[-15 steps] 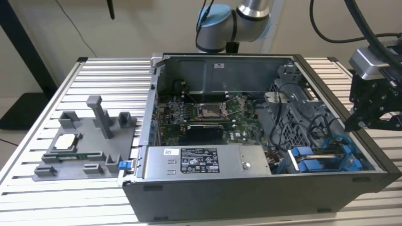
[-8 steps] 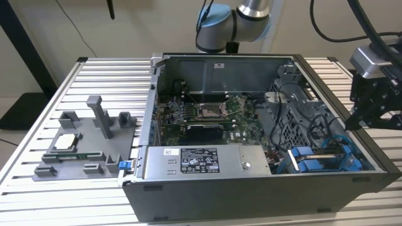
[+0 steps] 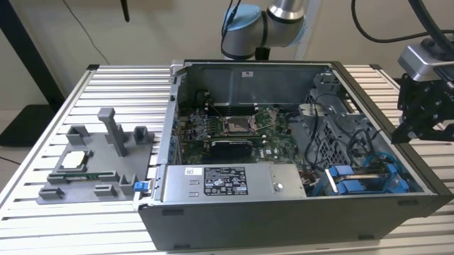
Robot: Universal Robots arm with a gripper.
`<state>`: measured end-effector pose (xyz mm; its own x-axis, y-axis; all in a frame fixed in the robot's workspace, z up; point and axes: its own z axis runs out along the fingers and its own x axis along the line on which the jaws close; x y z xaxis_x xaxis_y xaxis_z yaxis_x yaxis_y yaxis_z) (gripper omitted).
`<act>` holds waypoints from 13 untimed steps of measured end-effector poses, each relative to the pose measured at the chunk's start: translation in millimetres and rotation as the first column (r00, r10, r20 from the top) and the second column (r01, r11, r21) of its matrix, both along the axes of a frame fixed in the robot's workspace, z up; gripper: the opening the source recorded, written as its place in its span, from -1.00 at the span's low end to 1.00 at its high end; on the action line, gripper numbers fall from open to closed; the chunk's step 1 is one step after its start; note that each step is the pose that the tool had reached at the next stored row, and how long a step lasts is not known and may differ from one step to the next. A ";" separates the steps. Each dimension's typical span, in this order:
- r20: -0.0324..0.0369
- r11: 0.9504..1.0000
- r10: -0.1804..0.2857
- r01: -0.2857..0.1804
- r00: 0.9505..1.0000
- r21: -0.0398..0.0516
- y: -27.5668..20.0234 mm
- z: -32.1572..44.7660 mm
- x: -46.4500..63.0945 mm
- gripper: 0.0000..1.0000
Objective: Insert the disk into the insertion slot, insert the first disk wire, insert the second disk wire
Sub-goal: 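Insert the second disk wire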
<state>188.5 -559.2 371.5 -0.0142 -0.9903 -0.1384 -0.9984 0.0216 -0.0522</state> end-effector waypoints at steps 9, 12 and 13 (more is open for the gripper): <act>0.000 1.000 0.000 0.000 1.000 0.000 1.6 7.7 -8.6 -1.00; 0.000 1.000 0.000 0.000 1.000 0.000 2.1 9.3 -12.3 -1.00; 0.000 1.000 0.000 0.000 1.000 0.000 2.2 9.7 -13.8 -1.00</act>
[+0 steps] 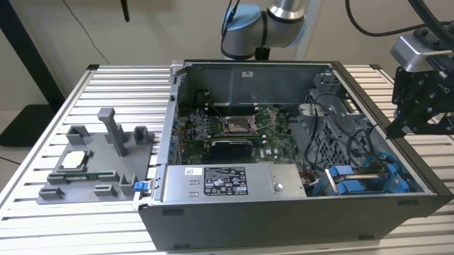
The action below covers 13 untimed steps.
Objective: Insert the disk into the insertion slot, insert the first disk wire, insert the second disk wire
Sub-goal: 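Insert the second disk wire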
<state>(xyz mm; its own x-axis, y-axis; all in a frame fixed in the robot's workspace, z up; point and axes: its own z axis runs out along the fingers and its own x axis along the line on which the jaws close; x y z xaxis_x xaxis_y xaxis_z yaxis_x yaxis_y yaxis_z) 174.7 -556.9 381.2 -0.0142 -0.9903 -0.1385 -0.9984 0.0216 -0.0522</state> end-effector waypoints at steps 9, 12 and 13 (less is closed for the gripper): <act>0.000 1.000 0.000 0.000 1.000 0.000 0.5 4.5 -13.2 -1.00; 0.000 1.000 0.000 0.000 1.000 0.000 0.5 5.6 -18.3 -1.00; 0.000 1.000 0.000 0.000 1.000 0.000 0.5 5.9 -20.1 -1.00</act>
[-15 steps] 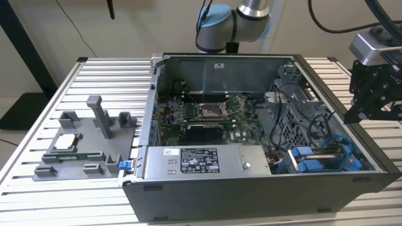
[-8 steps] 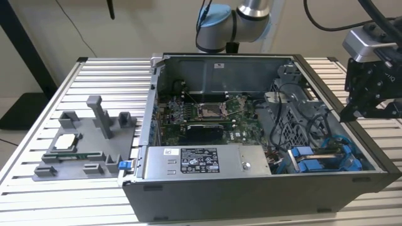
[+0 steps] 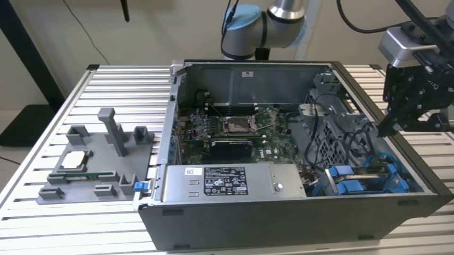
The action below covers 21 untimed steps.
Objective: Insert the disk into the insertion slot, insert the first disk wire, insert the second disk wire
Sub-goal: 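Insert the second disk wire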
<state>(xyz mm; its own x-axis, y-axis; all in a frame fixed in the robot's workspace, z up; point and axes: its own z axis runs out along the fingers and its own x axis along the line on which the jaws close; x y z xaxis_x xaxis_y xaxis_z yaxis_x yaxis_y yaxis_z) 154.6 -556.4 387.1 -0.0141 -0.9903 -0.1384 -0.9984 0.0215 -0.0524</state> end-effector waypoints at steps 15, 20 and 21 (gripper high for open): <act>0.002 1.000 0.000 0.000 1.000 0.000 -2.6 1.7 -24.4 -1.00; 0.002 1.000 0.000 0.000 1.000 0.000 -4.4 0.9 -25.7 -1.00; 0.002 1.000 0.000 0.000 1.000 0.000 -5.0 0.6 -25.9 -1.00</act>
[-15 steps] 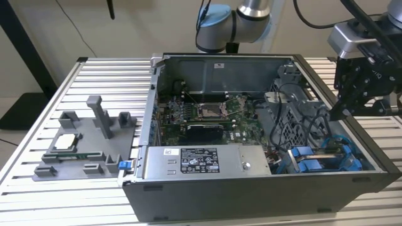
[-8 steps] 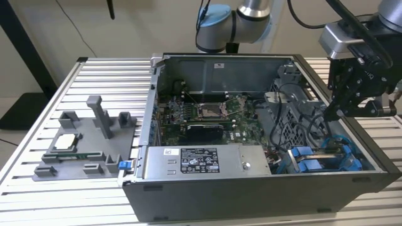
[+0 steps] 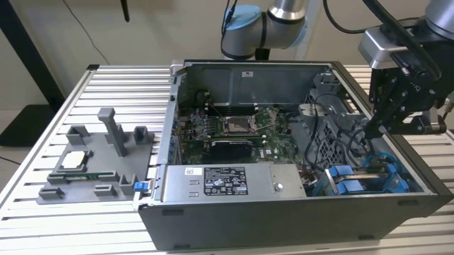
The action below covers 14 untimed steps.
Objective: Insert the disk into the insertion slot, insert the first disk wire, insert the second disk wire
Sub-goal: 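Insert the second disk wire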
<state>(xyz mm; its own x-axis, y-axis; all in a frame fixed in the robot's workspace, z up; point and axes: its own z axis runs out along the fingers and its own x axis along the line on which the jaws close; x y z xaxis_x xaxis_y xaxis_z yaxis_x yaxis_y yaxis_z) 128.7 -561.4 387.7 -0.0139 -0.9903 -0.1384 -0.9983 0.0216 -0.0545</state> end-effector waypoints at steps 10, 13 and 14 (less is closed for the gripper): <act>0.000 1.000 0.000 0.000 1.000 -0.001 -4.9 -5.6 -4.7 -1.00; 0.000 1.000 0.000 0.000 1.000 -0.001 -5.6 -8.6 -7.1 -1.00; 0.000 1.000 0.000 0.000 1.000 -0.001 -5.9 -9.5 -7.7 -1.00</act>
<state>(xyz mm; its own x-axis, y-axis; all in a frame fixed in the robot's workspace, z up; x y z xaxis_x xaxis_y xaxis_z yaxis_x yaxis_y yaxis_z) 121.0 -567.4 378.2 -0.0139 -0.9904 -0.1377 -0.9983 0.0215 -0.0545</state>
